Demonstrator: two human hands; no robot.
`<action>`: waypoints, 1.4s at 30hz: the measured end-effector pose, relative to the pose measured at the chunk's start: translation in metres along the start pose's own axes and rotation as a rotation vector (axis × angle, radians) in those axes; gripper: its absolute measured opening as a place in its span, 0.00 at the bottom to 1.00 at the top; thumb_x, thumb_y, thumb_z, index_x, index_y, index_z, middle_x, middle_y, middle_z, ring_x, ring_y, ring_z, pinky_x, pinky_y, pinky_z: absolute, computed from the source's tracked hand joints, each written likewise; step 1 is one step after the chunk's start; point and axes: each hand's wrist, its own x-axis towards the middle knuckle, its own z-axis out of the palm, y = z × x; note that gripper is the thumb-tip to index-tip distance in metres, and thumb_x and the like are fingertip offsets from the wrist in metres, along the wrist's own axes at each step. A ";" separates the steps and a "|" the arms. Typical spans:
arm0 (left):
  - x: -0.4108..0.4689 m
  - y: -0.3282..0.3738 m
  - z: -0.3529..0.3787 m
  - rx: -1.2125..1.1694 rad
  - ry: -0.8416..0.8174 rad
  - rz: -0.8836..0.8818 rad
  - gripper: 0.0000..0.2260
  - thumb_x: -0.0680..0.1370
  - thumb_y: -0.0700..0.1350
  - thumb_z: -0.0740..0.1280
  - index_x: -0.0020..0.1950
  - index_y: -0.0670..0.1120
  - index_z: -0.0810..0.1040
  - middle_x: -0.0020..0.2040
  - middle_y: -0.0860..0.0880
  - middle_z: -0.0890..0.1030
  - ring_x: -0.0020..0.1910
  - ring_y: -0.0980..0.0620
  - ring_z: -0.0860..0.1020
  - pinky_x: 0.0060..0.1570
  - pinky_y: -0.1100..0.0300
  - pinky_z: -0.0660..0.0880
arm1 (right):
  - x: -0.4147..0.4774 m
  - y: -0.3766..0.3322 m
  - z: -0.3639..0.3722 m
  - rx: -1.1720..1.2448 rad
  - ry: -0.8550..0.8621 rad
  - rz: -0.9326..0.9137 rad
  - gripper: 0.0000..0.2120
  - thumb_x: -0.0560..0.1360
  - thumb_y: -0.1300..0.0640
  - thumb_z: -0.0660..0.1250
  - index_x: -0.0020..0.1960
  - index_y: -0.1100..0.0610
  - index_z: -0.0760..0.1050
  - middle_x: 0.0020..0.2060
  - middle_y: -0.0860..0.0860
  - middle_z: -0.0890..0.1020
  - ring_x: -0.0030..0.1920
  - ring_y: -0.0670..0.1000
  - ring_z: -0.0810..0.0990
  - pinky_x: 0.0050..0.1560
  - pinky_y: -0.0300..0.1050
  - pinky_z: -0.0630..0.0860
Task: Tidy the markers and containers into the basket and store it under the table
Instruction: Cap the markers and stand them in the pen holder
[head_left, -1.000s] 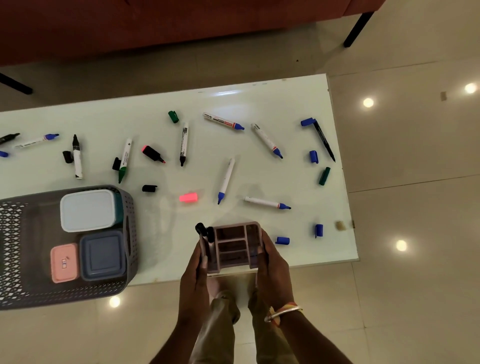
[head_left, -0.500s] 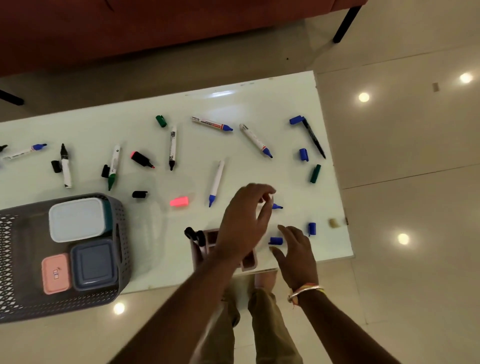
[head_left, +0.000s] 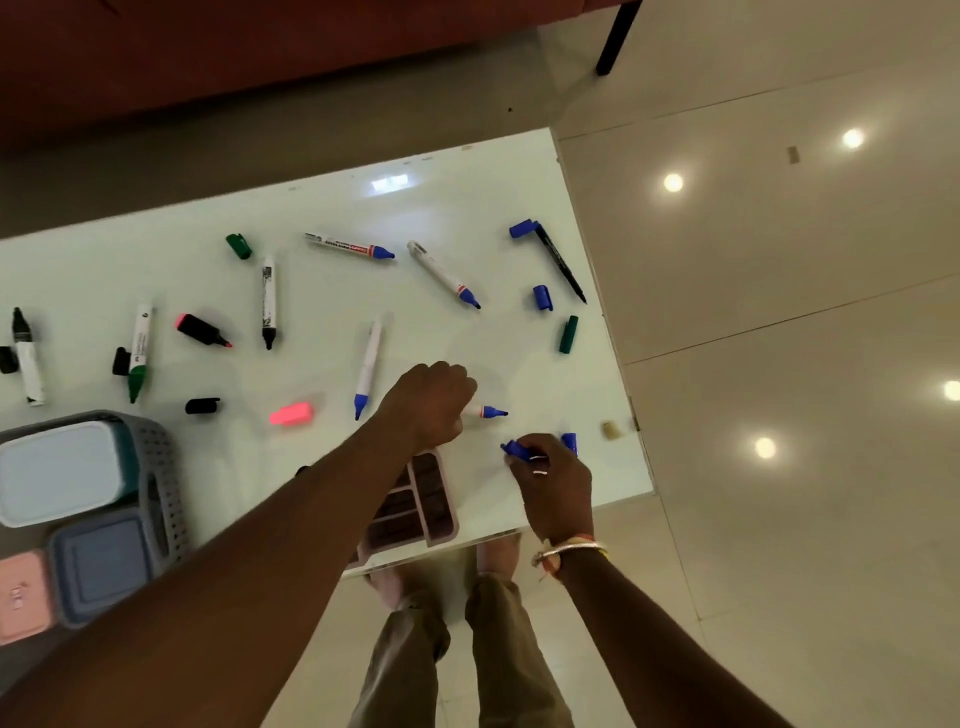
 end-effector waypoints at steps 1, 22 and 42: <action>-0.001 -0.001 0.000 -0.010 0.005 -0.009 0.08 0.77 0.45 0.66 0.55 0.46 0.75 0.53 0.48 0.77 0.50 0.50 0.76 0.44 0.59 0.65 | 0.001 -0.003 -0.004 0.115 0.060 0.034 0.09 0.74 0.58 0.73 0.55 0.55 0.80 0.48 0.48 0.84 0.45 0.46 0.81 0.52 0.40 0.79; -0.053 0.006 0.008 -0.480 0.367 -0.010 0.10 0.82 0.44 0.64 0.61 0.43 0.77 0.51 0.47 0.80 0.48 0.48 0.77 0.46 0.53 0.77 | 0.018 -0.045 -0.011 0.337 0.089 -0.061 0.08 0.80 0.56 0.65 0.56 0.56 0.81 0.34 0.48 0.80 0.30 0.46 0.76 0.38 0.41 0.78; -0.108 0.005 -0.015 -1.068 0.445 -0.100 0.08 0.79 0.44 0.69 0.56 0.46 0.82 0.48 0.54 0.84 0.46 0.59 0.81 0.51 0.68 0.75 | -0.020 -0.093 -0.013 0.219 -0.100 -0.500 0.17 0.79 0.57 0.67 0.67 0.54 0.70 0.47 0.50 0.84 0.45 0.47 0.83 0.50 0.34 0.78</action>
